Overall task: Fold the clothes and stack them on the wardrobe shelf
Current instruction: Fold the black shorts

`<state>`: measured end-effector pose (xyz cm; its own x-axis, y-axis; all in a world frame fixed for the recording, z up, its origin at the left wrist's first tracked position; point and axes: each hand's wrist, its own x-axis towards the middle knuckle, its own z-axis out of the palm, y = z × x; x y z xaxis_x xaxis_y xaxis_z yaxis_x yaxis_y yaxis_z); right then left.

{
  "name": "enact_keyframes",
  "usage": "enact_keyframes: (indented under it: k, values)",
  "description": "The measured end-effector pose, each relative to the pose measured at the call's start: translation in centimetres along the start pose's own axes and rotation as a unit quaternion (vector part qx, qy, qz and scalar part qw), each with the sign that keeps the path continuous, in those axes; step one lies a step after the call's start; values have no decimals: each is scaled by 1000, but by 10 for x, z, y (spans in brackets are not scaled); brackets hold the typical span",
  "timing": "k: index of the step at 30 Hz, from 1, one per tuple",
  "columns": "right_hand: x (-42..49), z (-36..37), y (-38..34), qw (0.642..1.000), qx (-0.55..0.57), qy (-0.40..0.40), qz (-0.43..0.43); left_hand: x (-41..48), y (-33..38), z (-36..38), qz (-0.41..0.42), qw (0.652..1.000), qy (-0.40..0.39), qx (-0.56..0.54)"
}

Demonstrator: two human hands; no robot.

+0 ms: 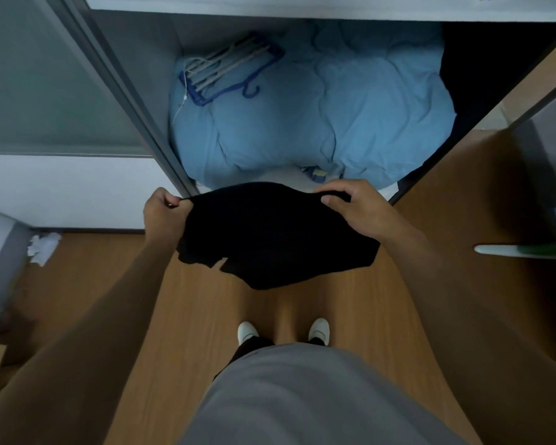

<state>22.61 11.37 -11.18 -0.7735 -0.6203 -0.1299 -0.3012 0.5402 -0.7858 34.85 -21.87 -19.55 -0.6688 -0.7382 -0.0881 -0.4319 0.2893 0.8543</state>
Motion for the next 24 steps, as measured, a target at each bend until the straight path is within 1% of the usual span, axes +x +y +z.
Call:
enact_keyframes:
  k: [5,8,10,13,15,17,19,21,24]
  values:
    - [6,-9,-5,999,-31,14,-7,3,5,2,36,998,-13,47]
    - [11,-14,-9,998,-58,19,-23,6,11,2,60,997,4,45]
    - [14,-14,-12,997,-67,17,-17,9,17,4,71,996,11,44]
    - [16,-11,-22,999,-3,24,31,13,24,8,63,997,12,44]
    - [16,-6,-31,999,21,18,40,15,28,10,58,997,20,48]
    - [15,-2,-39,999,14,-18,34,17,29,12,59,997,15,55]
    - [13,-1,-47,996,-2,-87,34,17,27,15,72,996,-10,58]
    - [13,-2,-51,987,-55,-147,37,16,26,16,92,993,-33,62]
    - [20,-3,-54,980,-92,-179,9,18,26,18,108,990,-42,77]
